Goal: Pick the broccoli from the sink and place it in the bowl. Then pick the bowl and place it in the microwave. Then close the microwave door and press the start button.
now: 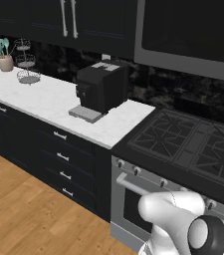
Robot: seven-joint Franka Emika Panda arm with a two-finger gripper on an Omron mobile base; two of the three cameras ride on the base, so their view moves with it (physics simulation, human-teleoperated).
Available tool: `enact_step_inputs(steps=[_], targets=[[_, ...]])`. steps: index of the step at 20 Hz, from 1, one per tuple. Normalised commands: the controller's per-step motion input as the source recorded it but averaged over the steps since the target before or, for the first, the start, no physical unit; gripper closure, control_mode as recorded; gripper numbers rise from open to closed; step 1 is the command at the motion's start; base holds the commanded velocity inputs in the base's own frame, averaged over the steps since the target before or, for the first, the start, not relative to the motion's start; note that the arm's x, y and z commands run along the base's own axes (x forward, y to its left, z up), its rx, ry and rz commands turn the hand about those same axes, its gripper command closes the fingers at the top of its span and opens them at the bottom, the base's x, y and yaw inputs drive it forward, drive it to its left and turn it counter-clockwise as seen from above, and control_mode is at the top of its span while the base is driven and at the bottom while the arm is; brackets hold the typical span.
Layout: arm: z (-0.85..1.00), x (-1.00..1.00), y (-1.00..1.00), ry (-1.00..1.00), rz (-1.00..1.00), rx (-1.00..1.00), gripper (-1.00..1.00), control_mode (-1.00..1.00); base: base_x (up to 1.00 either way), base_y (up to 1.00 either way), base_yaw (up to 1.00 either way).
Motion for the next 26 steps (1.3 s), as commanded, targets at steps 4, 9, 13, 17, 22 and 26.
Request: enact_step_inputs(steps=[4, 9, 13, 17, 22, 26], targets=[[0.04, 0.16, -0.2, -0.28, 0.0, 0.16, 1.0, -1.0, 0.0, 0.0, 0.0], [-0.04, 0.16, -0.24, -0.12, 0.0, 0.09, 1.0, -1.0, 0.0, 0.0, 0.0], [-0.03, 0.09, -0.35, 0.0, 0.0, 0.06, 1.0, -1.0, 0.0, 0.0, 0.0], [0.0, 0.0, -0.3, -0.01, 0.0, 0.07, 1.0, -1.0, 0.0, 0.0, 0.0], [-0.04, -0.02, -0.27, -0.04, 0.0, 0.08, 1.0, -1.0, 0.0, 0.0, 0.0], [-0.29, -0.06, -0.01, -0.27, 0.0, -0.01, 1.0, -1.0, 0.0, 0.0, 0.0]])
